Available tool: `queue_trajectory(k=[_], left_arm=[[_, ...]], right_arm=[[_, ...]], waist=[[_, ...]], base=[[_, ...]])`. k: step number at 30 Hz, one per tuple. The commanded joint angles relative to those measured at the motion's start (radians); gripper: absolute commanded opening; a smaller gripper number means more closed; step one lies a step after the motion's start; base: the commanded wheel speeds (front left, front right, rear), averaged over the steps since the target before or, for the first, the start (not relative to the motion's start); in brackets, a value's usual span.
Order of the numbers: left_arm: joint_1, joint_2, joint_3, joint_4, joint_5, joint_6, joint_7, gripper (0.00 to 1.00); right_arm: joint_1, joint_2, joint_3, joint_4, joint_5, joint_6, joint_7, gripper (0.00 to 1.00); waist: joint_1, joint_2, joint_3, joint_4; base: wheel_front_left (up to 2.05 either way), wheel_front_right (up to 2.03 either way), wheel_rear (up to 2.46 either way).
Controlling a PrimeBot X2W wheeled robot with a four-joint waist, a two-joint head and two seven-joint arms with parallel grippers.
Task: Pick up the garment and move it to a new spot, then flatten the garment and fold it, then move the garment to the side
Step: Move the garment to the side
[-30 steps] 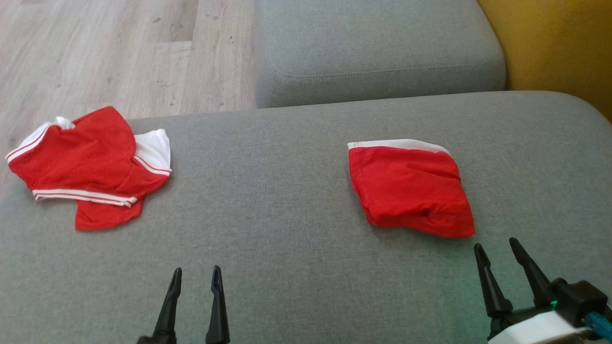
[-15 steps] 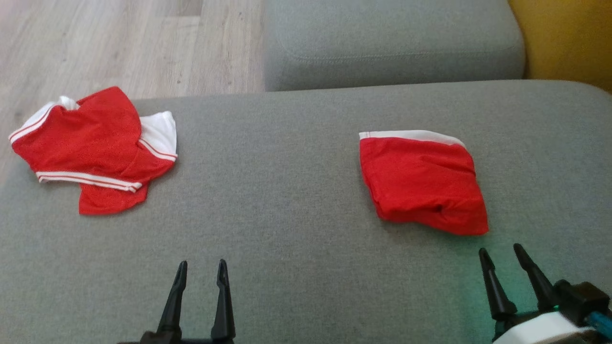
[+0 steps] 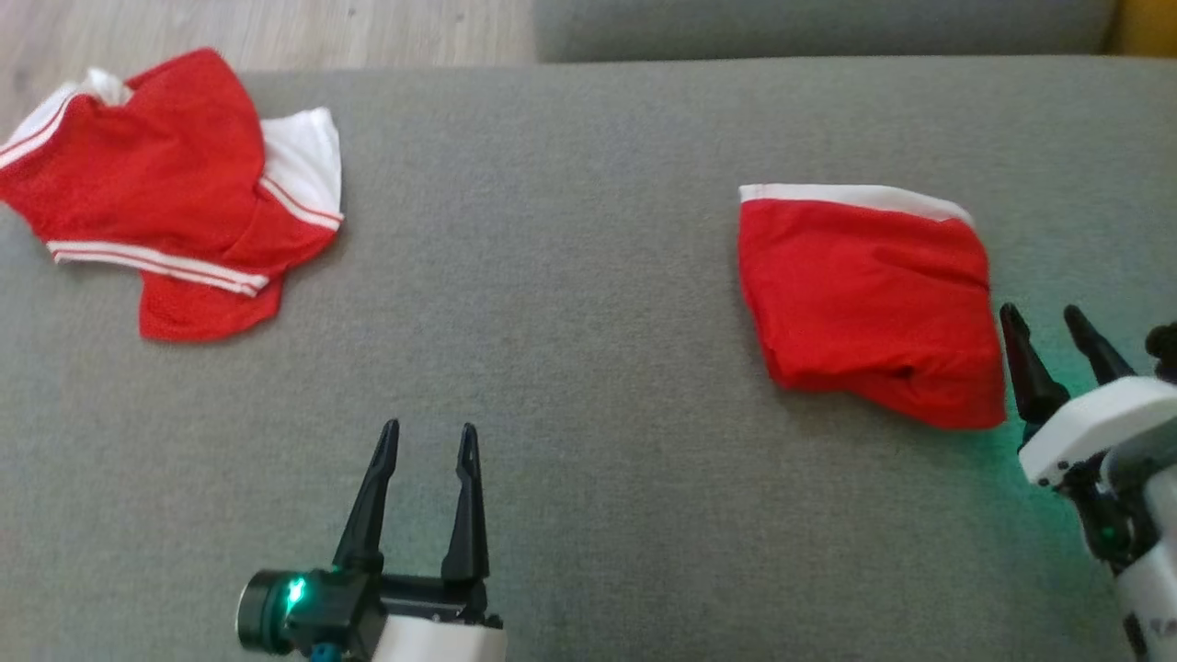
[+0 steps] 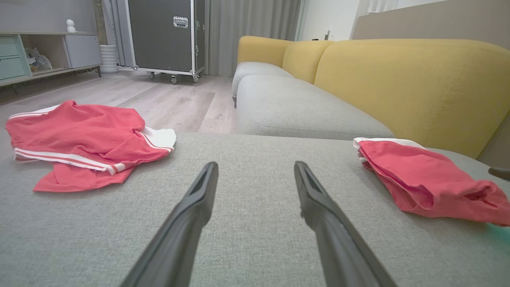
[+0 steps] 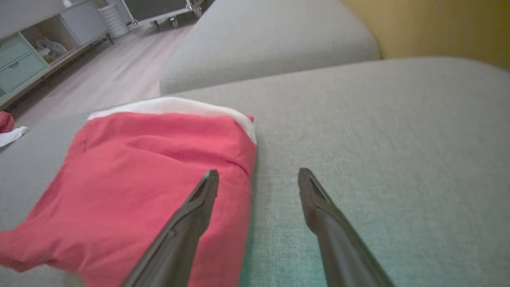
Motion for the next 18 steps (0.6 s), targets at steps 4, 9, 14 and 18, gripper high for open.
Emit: queue_trajectory(k=[4, 9, 14, 18], left_arm=[[-0.050, -0.005, 0.006, -0.024, -0.001, 0.013, -0.005, 1.00], [-0.064, -0.005, -0.002, -0.024, -0.003, 0.022, -0.005, 1.00], [-0.082, -0.005, -0.001, -0.027, 0.003, 0.024, -0.005, 1.00], [-0.114, -0.005, 0.001, -0.030, 0.016, 0.021, -0.005, 1.00]], right_arm=[[-0.062, -0.014, 0.042, 0.069, 0.090, -0.001, 0.083, 1.00], [-0.092, -0.004, 0.111, 0.099, 0.203, -0.001, 0.117, 0.00], [-0.130, -0.065, 0.150, 0.094, 0.229, -0.001, 0.059, 0.00], [-0.167, -0.153, 0.169, 0.089, 0.235, -0.001, 0.051, 0.00]], waist=[[-0.0003, 0.0000, 0.031, 0.027], [-0.0003, 0.0000, 0.052, 0.025], [-0.0003, 0.0000, 0.086, -0.014], [-0.0003, 0.0000, 0.138, -0.059]], base=[[0.00, 0.00, 0.00], [0.00, 0.00, 0.00], [0.00, 0.00, 0.00], [0.00, 0.00, 0.00]])
